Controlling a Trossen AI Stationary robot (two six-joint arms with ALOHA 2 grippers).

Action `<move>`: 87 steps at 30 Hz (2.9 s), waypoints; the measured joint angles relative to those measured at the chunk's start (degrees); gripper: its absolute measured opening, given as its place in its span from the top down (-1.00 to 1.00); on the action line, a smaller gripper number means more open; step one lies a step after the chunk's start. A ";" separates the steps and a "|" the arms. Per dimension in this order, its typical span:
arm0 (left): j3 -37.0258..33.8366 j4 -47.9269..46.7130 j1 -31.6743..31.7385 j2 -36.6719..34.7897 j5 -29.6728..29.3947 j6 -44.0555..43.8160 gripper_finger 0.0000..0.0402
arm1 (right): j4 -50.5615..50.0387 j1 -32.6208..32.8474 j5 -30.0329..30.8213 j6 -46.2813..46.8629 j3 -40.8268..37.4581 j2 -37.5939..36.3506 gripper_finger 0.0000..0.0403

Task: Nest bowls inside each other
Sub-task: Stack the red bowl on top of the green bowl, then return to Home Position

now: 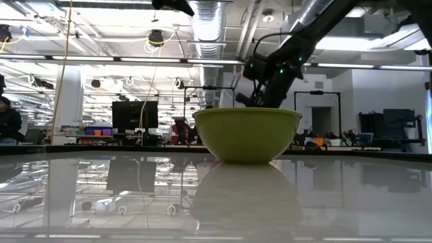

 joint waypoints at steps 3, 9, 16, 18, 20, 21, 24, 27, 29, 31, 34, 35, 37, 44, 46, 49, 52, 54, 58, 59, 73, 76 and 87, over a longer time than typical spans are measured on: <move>0.00 -0.11 -0.64 -0.01 -0.17 0.01 -0.46 | -0.06 0.00 -0.87 1.00 0.10 2.00 0.28; -0.02 -0.24 -1.88 -0.01 -1.20 0.06 -0.46 | 4.86 0.84 -5.26 -0.25 0.11 2.69 0.80; -0.02 -2.11 -2.09 0.01 -2.03 0.49 -0.46 | 7.50 3.79 -5.23 -3.52 0.17 -5.02 0.80; -0.02 -2.52 -2.09 0.01 -2.59 0.58 -0.46 | 6.85 4.75 -5.21 -5.76 0.13 -8.29 0.80; -0.02 -2.67 -2.09 0.01 -2.69 0.60 -0.46 | 5.39 6.29 -5.13 -7.71 0.15 -12.08 0.80; -0.02 -2.64 -2.09 0.03 -2.69 0.60 -0.46 | 4.41 7.22 -5.24 -8.69 0.16 -13.91 0.80; -0.02 -2.53 -2.09 0.03 -2.60 0.99 -0.46 | 0.03 10.44 -6.12 -11.55 0.23 -18.46 0.80; -0.02 -2.17 -2.09 -0.13 -2.51 1.63 -0.46 | -4.40 13.96 -6.72 -13.65 0.23 -21.69 0.80; -0.02 -0.96 -2.09 -0.25 -2.49 2.18 -0.46 | -8.05 16.52 -6.69 -15.04 0.23 -22.93 0.80; -0.02 0.29 -2.09 -0.30 -2.47 2.41 -0.46 | -11.53 18.93 -6.53 -16.20 0.23 -23.25 0.80; -0.02 1.22 -2.06 -0.30 -2.42 2.86 -0.46 | -15.06 21.83 -4.63 -17.66 0.19 -22.05 0.80; -0.02 1.49 -2.06 -0.30 -2.40 3.05 -0.46 | -15.33 22.25 -4.21 -17.80 0.19 -21.13 0.80; -0.02 1.69 -2.06 -0.30 -2.36 3.28 -0.46 | -14.85 22.27 -3.80 -17.89 0.19 -18.64 0.80; -0.02 3.54 -2.06 -0.30 0.00 2.68 -0.46 | -18.68 20.47 -2.39 -18.83 1.05 -9.09 0.80; -0.02 3.46 -2.06 -0.30 1.02 2.17 -0.46 | -20.88 20.38 -2.51 -19.84 1.64 -7.24 0.80; -0.02 3.43 -2.06 -0.30 1.98 1.86 -0.46 | -23.04 20.95 -2.41 -20.54 2.61 -5.94 0.69; -0.02 3.37 -2.06 -0.30 2.10 1.41 -0.46 | -22.64 21.92 -0.53 -20.33 3.02 -6.47 0.39; -0.02 3.37 -2.06 -0.30 2.06 1.42 -0.46 | -21.94 22.21 1.28 -19.60 3.79 -8.11 0.15; -0.02 3.39 -2.06 -0.30 1.97 1.54 -0.46 | -20.07 22.05 2.89 -19.31 4.82 -13.10 -0.31; -0.02 3.39 -2.06 -0.30 1.93 1.85 -0.46 | -19.26 22.06 2.89 -19.27 4.82 -14.55 -0.39; -0.42 6.32 -2.09 -15.85 -1.46 3.70 -0.46 | -8.91 28.86 17.22 -27.62 4.24 -46.19 -0.38; -3.54 6.19 -2.09 -22.06 -1.73 1.80 -0.46 | -8.80 30.41 20.56 -27.92 2.02 -53.74 -0.37; -36.91 19.15 -7.53 -41.77 -4.36 -7.18 -0.46 | 4.09 39.21 28.30 -29.26 -20.04 -78.41 -0.37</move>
